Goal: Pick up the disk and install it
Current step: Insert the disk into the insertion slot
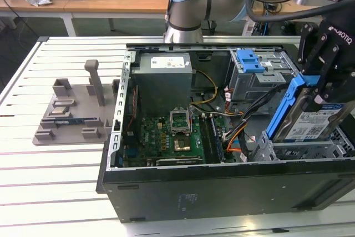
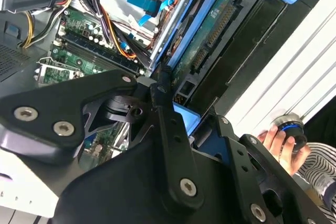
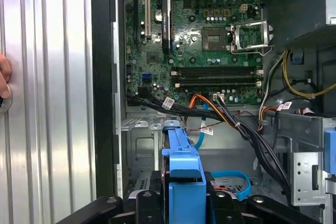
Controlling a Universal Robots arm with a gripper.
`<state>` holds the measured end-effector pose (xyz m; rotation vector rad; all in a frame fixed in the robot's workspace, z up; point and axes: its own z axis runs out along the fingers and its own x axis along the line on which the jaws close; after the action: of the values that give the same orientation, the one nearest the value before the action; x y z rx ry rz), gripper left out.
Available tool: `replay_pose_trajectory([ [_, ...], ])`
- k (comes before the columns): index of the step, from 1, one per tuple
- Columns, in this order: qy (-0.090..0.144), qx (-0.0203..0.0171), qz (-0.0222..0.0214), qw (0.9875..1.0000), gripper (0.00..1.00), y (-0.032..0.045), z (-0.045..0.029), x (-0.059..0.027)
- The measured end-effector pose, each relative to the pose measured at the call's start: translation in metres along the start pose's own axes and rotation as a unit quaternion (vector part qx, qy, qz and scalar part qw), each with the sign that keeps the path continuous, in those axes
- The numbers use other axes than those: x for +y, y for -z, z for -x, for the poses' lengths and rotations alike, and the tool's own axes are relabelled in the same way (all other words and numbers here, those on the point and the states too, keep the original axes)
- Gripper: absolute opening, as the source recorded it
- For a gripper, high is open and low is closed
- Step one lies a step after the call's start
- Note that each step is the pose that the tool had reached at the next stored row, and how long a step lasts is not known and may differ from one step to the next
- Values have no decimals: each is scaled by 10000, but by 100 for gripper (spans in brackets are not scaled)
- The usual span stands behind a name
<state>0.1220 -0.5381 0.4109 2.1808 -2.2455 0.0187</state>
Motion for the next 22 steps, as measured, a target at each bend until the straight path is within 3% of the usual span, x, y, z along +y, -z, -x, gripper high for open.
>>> replay_pose_trajectory([
  [7, 0, 0, 0, 10000, 37, -130, 2, 0],
  [12, 0, 0, 0, 10000, 38, -139, 2, 0],
  [14, 0, 0, 0, 10000, 51, -140, 2, 0],
  [15, 0, 0, 0, 10000, 51, -141, 2, 0],
  [16, 0, 0, 0, 10000, 49, -141, 2, 0],
  [22, 0, 0, 0, 10000, 12, -144, 2, 0],
])
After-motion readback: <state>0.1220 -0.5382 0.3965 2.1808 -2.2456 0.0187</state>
